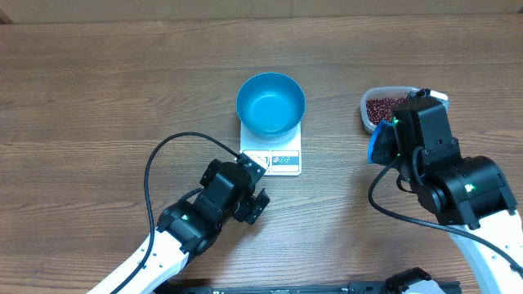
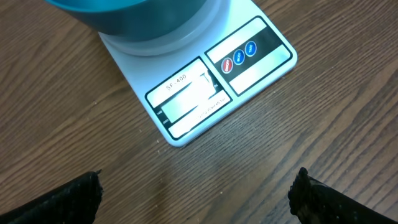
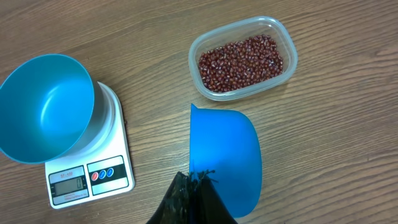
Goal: Scoop item into bowl and weigh 150g on scale
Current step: 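Move the right gripper with the blue scoop over the bean tub, then lower the blue scoop into the red beans with the right gripper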
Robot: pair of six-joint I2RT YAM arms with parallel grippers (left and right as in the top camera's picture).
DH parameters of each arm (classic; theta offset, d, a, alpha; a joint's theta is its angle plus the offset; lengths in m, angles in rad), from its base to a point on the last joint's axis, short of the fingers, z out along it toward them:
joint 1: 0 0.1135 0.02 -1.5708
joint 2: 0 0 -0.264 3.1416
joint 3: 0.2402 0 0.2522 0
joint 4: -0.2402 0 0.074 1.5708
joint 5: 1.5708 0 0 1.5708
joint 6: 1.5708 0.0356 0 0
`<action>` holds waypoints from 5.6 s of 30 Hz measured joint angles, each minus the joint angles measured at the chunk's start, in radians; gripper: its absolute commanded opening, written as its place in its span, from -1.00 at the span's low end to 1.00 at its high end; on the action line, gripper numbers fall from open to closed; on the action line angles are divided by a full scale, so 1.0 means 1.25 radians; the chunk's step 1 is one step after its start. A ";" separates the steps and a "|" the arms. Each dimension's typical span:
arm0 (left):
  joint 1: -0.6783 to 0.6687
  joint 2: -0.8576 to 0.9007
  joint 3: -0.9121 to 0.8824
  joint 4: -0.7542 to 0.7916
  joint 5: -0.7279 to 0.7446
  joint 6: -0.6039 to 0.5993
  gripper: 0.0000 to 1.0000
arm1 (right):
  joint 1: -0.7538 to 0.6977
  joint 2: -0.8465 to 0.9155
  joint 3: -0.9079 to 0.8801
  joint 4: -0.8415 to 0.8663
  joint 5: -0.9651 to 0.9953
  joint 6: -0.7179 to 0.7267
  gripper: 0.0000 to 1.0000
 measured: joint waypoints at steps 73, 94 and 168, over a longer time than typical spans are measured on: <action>0.000 0.000 0.000 0.060 0.000 0.023 0.99 | -0.083 0.075 0.028 0.047 -0.001 -0.104 -0.93; 0.000 0.000 0.000 0.060 0.000 0.023 0.99 | -0.224 0.446 0.302 0.015 0.002 -0.356 -0.93; 0.000 0.000 0.000 0.060 0.000 0.023 0.99 | -0.219 0.656 0.330 0.045 -0.067 -0.471 -0.93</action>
